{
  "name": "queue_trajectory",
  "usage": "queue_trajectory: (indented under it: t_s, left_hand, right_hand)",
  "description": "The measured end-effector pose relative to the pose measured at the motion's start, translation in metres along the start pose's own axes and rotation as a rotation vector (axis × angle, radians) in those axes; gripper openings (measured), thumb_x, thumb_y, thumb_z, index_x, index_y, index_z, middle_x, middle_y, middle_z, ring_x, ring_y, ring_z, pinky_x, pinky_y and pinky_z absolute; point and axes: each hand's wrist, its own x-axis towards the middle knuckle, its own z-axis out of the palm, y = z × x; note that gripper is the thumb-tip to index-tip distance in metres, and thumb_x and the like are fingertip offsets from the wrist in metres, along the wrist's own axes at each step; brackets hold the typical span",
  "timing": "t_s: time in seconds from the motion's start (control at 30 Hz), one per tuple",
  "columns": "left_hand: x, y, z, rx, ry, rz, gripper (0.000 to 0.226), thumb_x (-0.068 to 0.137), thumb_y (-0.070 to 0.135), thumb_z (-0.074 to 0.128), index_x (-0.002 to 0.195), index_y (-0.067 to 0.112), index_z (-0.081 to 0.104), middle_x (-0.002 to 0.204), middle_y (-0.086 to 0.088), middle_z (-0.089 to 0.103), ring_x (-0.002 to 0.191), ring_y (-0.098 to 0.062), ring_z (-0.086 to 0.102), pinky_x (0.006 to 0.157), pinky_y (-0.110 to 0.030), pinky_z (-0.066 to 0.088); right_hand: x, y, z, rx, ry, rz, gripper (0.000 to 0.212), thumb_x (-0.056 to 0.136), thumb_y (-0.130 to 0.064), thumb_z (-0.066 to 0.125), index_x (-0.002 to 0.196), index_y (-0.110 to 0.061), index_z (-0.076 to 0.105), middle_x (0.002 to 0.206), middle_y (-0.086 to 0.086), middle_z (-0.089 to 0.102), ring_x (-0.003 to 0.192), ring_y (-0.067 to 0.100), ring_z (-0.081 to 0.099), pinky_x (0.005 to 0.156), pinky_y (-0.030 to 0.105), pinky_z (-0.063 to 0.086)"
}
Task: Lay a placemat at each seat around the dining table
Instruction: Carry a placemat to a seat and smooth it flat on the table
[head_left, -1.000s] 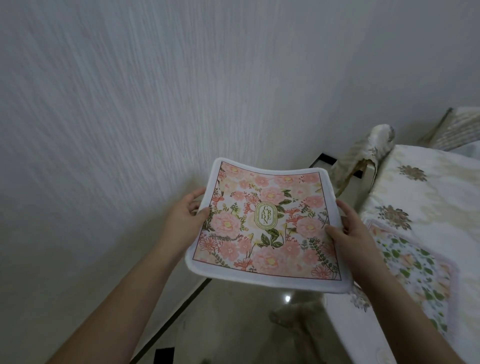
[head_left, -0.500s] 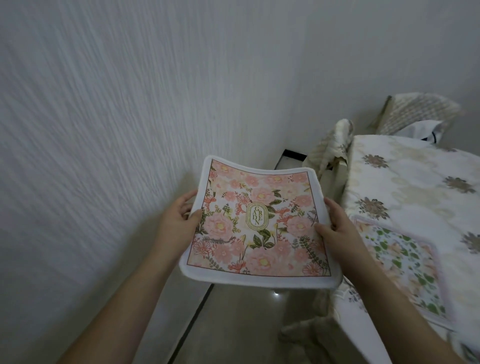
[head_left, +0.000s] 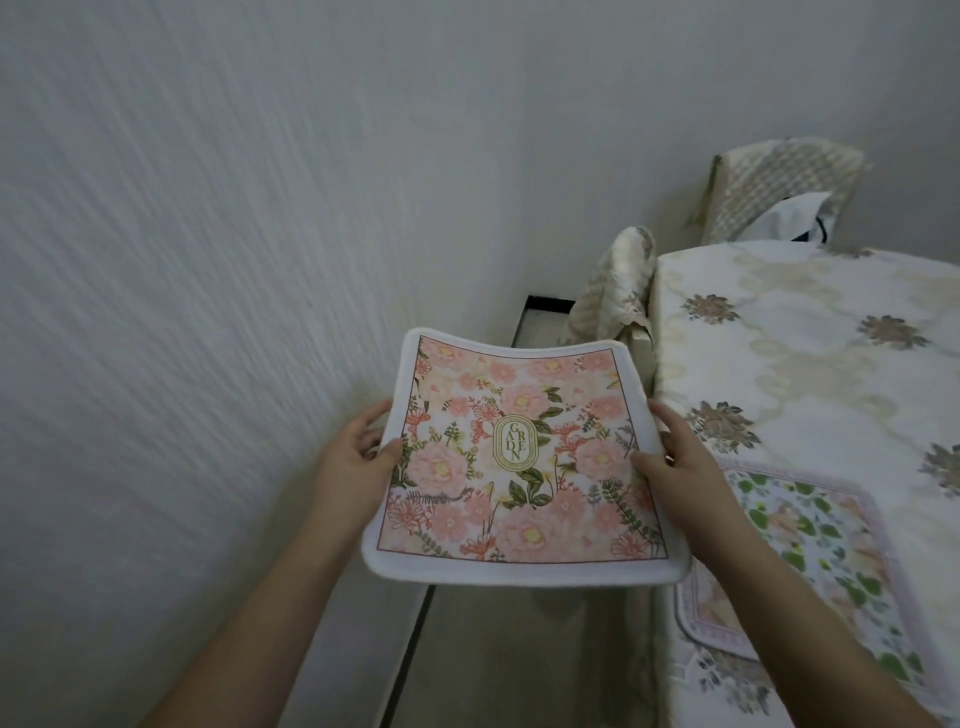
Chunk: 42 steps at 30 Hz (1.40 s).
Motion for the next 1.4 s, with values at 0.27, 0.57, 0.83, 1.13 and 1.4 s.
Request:
queue_trajectory:
  t_s: [0.27,0.57,0.83,1.13,1.4]
  left_hand:
    - [0.052,0.009,0.023,0.002,0.031,-0.029,0.041,0.096,0.008,0.061,0.123,0.038,0.062,0.104,0.008,0.074,0.086,-0.015,0.075,0.071,-0.047,0.062]
    - [0.134,0.016,0.045,0.037,-0.048,0.004,0.042,0.097,0.009,0.059,0.131,0.033,0.059,0.109,0.008,0.073,0.087,-0.015,0.074,0.073,-0.046,0.062]
    - [0.217,0.027,0.080,0.008,-0.153,0.079,0.040,0.098,0.011,0.057,0.132,0.034,0.056,0.106,0.012,0.069,0.087,-0.008,0.071,0.064,-0.032,0.061]
    - [0.288,0.042,0.117,0.029,-0.272,0.073,0.039,0.098,0.011,0.058,0.132,0.029,0.056,0.107,0.008,0.069,0.086,-0.011,0.072,0.067,-0.038,0.062]
    - [0.359,0.060,0.173,0.015,-0.339,0.015,0.041,0.097,0.010,0.060,0.133,0.030,0.058,0.106,0.007,0.070,0.089,-0.016,0.072,0.068,-0.041,0.062]
  right_hand:
    - [0.056,-0.001,0.001,-0.009,-0.032,0.023,0.057,0.095,-0.008,0.052,0.143,-0.035,0.039,0.119,-0.009,0.060,0.091,0.004,0.063,0.063,0.020,0.052]
    - [0.111,-0.015,0.010,-0.065,0.047,0.041,0.056,0.096,-0.010,0.052,0.142,-0.039,0.037,0.112,-0.017,0.061,0.092,0.008,0.065,0.071,0.031,0.056]
    - [0.169,-0.041,0.026,-0.167,0.175,0.048,0.058,0.098,-0.018,0.051,0.148,-0.038,0.030,0.120,-0.006,0.061,0.091,0.013,0.067,0.071,0.039,0.060]
    - [0.215,-0.047,0.016,-0.190,0.273,0.091,0.057,0.098,-0.014,0.050,0.148,-0.033,0.031,0.118,-0.005,0.062,0.081,0.004,0.065,0.055,0.021,0.049]
    - [0.277,-0.034,-0.006,-0.108,0.329,0.137,0.058,0.097,-0.015,0.050,0.147,-0.037,0.030,0.122,-0.006,0.061,0.090,0.010,0.066,0.062,0.027,0.054]
